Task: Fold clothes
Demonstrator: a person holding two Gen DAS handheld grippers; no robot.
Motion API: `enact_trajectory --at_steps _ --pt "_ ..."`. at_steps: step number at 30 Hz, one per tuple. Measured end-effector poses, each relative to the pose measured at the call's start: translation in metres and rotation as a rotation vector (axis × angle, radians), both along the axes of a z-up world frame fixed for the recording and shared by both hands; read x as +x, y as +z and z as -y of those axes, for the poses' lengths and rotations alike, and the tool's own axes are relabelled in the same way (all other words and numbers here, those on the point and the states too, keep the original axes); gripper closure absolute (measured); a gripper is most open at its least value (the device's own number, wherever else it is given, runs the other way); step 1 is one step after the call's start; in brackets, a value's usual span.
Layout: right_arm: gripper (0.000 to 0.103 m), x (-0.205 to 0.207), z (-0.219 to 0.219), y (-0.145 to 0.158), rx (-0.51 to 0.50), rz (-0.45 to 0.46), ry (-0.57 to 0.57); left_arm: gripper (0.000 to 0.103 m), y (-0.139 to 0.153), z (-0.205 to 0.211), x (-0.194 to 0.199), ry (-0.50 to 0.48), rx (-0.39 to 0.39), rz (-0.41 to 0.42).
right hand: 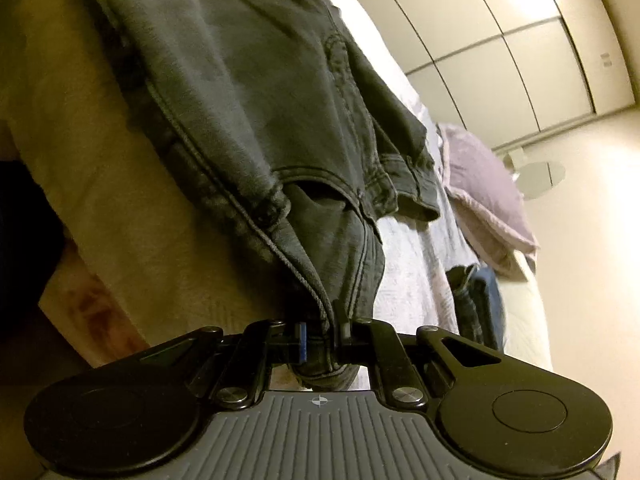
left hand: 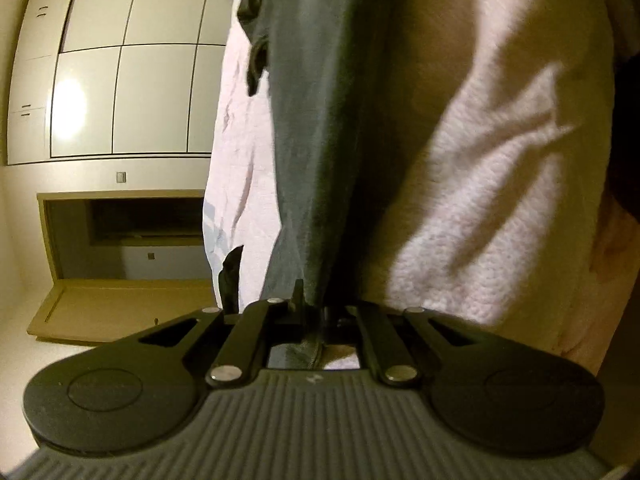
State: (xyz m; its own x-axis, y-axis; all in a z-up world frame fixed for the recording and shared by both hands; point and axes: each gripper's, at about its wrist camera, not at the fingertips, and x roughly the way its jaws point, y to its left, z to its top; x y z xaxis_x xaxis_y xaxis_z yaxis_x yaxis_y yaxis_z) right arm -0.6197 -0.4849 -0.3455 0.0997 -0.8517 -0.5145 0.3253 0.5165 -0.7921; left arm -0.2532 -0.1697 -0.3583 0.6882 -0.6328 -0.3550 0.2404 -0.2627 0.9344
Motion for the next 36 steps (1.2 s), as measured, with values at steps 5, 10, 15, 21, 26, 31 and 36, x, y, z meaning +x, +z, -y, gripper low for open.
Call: enact_trajectory --at_steps 5,10,15,21,26,31,36 --pt "0.094 -0.005 -0.006 -0.011 -0.003 -0.017 0.052 0.093 0.003 -0.017 -0.004 -0.024 0.036 0.012" --pt "0.087 -0.015 -0.025 0.001 -0.021 -0.023 0.084 0.078 0.036 -0.034 0.013 0.040 0.043 0.000" --pt "0.055 -0.025 -0.030 0.006 -0.026 -0.019 -0.050 0.078 0.075 -0.037 0.043 0.170 -0.003 -0.019" --pt "0.055 -0.027 -0.043 0.060 -0.113 0.273 -0.126 0.068 0.115 0.023 0.039 0.182 -0.160 -0.169" --pt "0.055 0.005 -0.034 0.094 -0.097 0.367 -0.037 0.056 0.133 0.085 0.020 0.120 -0.239 -0.466" --pt "0.055 0.049 0.002 0.106 -0.036 0.382 0.040 0.048 0.136 0.147 -0.001 0.132 -0.231 -0.729" --pt "0.055 0.091 0.051 0.104 0.024 0.398 0.089 0.048 0.130 0.217 0.036 0.232 -0.219 -1.064"
